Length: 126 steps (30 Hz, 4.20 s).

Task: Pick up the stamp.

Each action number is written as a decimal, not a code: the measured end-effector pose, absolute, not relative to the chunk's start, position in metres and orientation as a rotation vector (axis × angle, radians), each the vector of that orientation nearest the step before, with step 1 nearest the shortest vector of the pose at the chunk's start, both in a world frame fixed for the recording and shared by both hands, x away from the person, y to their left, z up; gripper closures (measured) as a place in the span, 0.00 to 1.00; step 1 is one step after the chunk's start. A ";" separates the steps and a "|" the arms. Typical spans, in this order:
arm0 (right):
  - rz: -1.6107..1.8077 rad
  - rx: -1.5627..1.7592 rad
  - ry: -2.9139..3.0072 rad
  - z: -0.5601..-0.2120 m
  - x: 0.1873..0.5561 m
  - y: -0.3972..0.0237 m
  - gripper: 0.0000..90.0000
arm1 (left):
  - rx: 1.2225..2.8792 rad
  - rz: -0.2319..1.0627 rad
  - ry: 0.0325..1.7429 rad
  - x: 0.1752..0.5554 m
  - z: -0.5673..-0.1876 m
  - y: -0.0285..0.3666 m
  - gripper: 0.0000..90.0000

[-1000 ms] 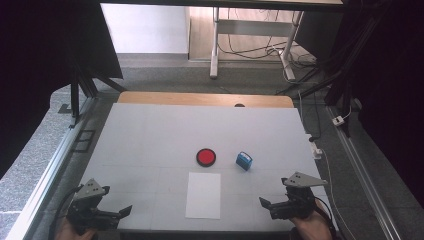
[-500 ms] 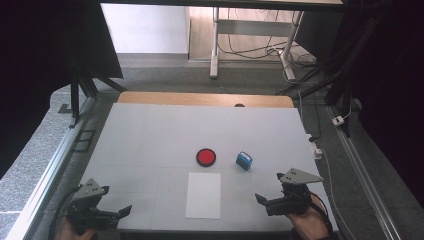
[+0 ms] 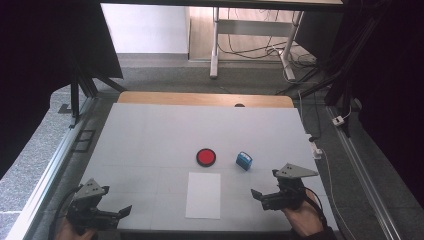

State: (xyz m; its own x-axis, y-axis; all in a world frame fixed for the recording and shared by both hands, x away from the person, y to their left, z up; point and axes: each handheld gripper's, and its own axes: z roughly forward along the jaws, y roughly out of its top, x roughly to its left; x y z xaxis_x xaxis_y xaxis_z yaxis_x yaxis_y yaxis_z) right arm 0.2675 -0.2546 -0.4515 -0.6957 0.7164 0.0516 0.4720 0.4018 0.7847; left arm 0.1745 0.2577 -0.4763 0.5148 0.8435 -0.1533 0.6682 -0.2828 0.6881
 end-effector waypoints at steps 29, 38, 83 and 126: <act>1.015 1.027 2.442 -0.462 0.304 -0.229 0.00 | 2.044 0.308 1.232 0.175 -0.476 0.258 0.00; 0.995 1.042 2.466 -0.464 0.317 -0.223 0.00 | 2.043 0.308 1.236 0.175 -0.477 0.258 0.00; 0.844 1.001 2.512 -0.483 0.383 -0.202 0.16 | 2.044 0.302 1.236 0.176 -0.477 0.258 0.00; 0.932 0.943 2.598 -0.467 0.387 -0.205 0.79 | 2.038 0.304 1.233 0.176 -0.476 0.259 0.01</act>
